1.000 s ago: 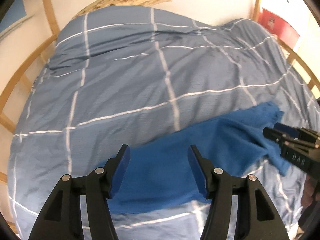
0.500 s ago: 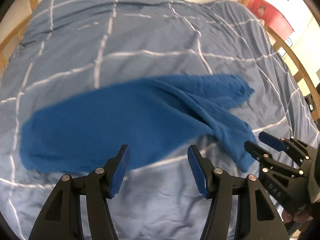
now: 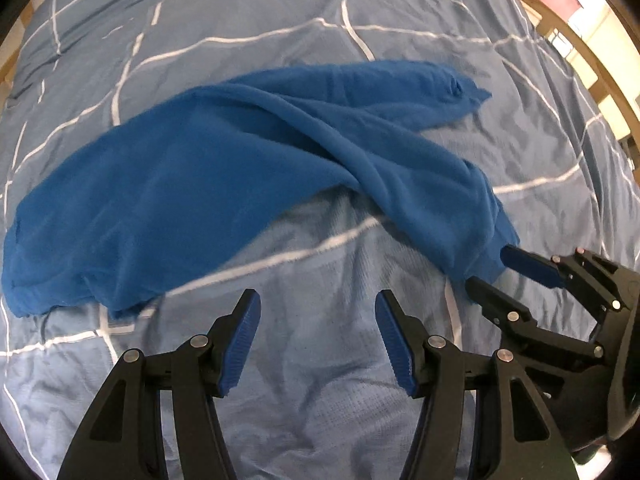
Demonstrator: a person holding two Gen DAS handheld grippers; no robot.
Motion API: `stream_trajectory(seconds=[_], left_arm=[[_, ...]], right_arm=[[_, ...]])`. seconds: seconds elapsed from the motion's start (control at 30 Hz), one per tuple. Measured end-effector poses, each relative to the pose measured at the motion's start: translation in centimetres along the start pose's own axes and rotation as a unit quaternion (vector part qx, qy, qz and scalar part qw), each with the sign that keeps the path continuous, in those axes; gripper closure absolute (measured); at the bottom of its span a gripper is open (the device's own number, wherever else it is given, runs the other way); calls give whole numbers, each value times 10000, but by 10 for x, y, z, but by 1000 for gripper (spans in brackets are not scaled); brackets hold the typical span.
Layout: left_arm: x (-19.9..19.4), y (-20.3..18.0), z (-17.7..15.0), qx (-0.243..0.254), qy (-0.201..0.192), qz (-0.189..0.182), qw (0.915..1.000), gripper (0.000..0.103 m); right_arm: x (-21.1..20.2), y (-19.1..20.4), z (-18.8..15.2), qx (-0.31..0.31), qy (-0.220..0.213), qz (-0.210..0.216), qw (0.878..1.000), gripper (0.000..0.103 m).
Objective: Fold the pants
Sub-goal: 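Grasp a sweatpants cuff with the right gripper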
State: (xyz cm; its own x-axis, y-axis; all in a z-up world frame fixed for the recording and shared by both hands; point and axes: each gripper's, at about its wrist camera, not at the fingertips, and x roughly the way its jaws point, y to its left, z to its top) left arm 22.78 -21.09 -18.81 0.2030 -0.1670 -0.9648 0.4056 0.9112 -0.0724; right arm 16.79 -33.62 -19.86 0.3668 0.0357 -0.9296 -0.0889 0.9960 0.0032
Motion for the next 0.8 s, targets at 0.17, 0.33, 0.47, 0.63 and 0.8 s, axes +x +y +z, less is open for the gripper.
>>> stream_trajectory(seconds=[0.17,0.33,0.47,0.63,0.8], left_arm=[[7,-13,-1,293,29,49,9996,45],[14,-15,0,364,105,72,9993,45],[18,-10,1,290,175,72,9994,45],[15,-3,5,236,121,120,9996,45],[3,2,22,260,-194,234,9992,45]], right_arm=[[8,6,-7,-403,31,-55,9992,65],[19,8,-13,-544,101,-104,9984,65],[27,10,-16,-667,133,-288,9973,65],[30,6,-15,-605,195,-358,9973,81],[0,-15,1,-72,25,-165,9998,95]])
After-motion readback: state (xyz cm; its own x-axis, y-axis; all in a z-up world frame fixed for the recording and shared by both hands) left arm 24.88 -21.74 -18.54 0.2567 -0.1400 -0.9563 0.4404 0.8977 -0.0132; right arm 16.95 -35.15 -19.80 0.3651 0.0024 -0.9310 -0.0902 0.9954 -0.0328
